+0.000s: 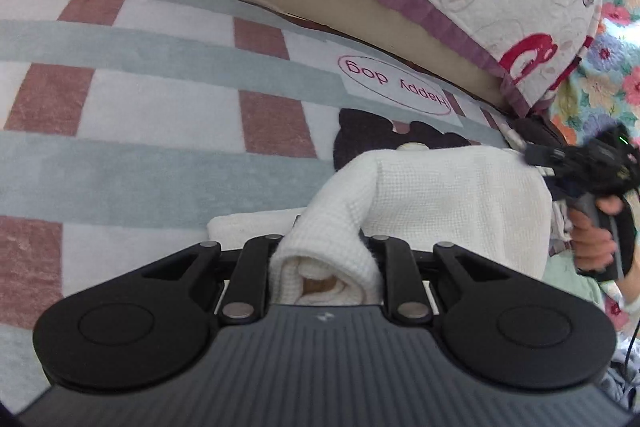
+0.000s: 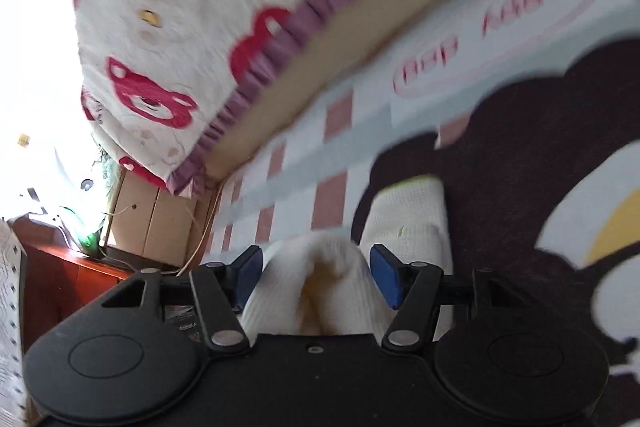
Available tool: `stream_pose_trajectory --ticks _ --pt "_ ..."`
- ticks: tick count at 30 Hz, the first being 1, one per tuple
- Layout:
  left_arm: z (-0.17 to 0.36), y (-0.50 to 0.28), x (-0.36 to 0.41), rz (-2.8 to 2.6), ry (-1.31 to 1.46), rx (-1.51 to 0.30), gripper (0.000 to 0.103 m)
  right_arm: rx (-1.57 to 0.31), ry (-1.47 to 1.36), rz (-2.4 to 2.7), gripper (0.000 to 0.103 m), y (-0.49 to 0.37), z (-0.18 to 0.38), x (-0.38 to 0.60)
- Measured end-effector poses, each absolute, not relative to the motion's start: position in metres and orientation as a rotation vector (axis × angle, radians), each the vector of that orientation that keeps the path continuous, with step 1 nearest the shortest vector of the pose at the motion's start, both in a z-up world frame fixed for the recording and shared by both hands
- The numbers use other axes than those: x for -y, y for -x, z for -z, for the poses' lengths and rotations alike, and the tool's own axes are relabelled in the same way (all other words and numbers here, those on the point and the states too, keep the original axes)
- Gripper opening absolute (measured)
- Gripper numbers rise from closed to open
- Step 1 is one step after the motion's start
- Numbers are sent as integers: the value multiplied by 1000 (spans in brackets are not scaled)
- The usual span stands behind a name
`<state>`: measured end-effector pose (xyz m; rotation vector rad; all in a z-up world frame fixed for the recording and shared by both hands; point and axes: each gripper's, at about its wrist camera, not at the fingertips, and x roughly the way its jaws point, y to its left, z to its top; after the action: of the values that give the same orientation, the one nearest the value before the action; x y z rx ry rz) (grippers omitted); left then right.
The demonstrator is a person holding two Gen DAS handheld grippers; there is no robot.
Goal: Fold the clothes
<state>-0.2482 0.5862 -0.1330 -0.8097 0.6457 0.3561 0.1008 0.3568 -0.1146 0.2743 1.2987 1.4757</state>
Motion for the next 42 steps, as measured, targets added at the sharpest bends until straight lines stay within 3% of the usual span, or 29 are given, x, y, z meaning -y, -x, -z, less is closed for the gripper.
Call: stream_pose_trajectory --ticks 7,12,14,15,17,25,29,31,33,37,38,39,42 --pt "144 253 -592 -356 890 -587 18 -907 -19 -1505 70 -32 53 -320" --pt "140 253 -592 -382 881 -599 22 -743 274 -1470 69 2 57 -339" --pt "130 267 -587 -477 821 -561 43 -709 371 -1358 63 8 71 -353" --pt "126 279 -584 -517 810 -521 50 -704 398 -1309 50 8 80 -359" --pt "119 307 -577 -571 823 -417 54 -753 357 -1251 42 -8 100 -367" --pt "123 335 -553 -542 867 -385 60 -1020 -29 -1212 44 -50 134 -344" --pt "130 311 -543 -525 807 -458 61 -1120 -184 -1270 54 -51 146 -336" --pt "133 299 -536 -594 732 -520 58 -1068 -153 -1286 57 -48 141 -342" --pt "138 289 -530 -664 664 -585 53 -1024 -118 -1293 68 -48 139 -356" --pt "152 288 -527 -671 663 -595 47 -1059 -135 -1274 74 -57 149 -384" --pt "154 289 -529 -670 680 -590 47 -1074 -165 -1279 68 -60 150 -389" --pt "155 290 -530 -671 698 -587 46 -1075 -214 -1307 28 -62 146 -388" --pt "152 294 -531 -676 706 -573 44 -1032 -336 -1364 22 -60 125 -368"
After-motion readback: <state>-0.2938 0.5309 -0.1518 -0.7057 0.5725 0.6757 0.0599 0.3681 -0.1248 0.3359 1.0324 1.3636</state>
